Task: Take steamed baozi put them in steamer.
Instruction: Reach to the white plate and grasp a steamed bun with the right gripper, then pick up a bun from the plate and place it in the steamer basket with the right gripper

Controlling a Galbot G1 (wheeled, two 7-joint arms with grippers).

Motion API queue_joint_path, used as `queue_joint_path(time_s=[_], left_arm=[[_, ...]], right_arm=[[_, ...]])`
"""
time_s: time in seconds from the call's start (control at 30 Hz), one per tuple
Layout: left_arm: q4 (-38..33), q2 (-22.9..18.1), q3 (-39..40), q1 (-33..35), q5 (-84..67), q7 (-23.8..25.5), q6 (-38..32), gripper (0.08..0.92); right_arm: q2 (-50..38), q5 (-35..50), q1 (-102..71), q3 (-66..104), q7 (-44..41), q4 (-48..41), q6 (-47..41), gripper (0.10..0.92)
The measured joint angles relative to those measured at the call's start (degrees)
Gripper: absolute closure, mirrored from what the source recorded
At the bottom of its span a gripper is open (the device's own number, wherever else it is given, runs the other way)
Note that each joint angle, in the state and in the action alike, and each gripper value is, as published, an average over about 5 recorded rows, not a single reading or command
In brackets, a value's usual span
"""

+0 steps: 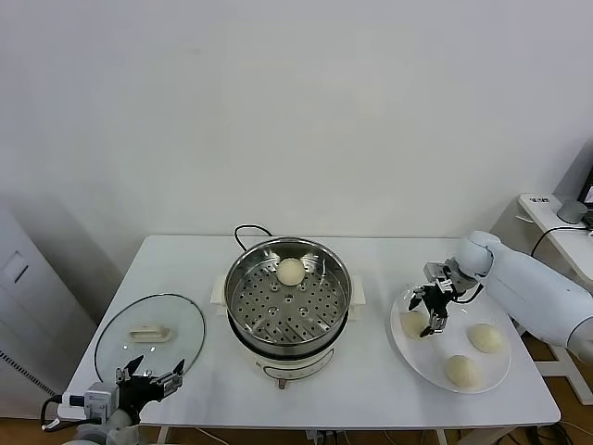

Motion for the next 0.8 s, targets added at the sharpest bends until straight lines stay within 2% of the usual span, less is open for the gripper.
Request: queue_joint_path(time_s=[0.17, 0.47, 0.8], left_arm=[[-0.09, -0.02, 0.01, 0.08, 0.24, -0.01, 0.0, 0.177], [-0.62, -0.07, 0.22, 0.05, 0.42, -0.18, 0.13, 0.177], [-1.17, 0.27, -0.19, 0.77, 0.33, 0.08, -0.08, 0.177]], right_arm=[[-0.42, -0.46, 0.02, 0.29, -0.28, 0.58, 0.28, 0.495], [-2.24, 0.5, 2.68, -1.4, -1.66, 2.6, 0.19, 0.499], [-4.35, 11.38, 18.39, -14.12, -4.43, 8.36, -3.14, 0.499]])
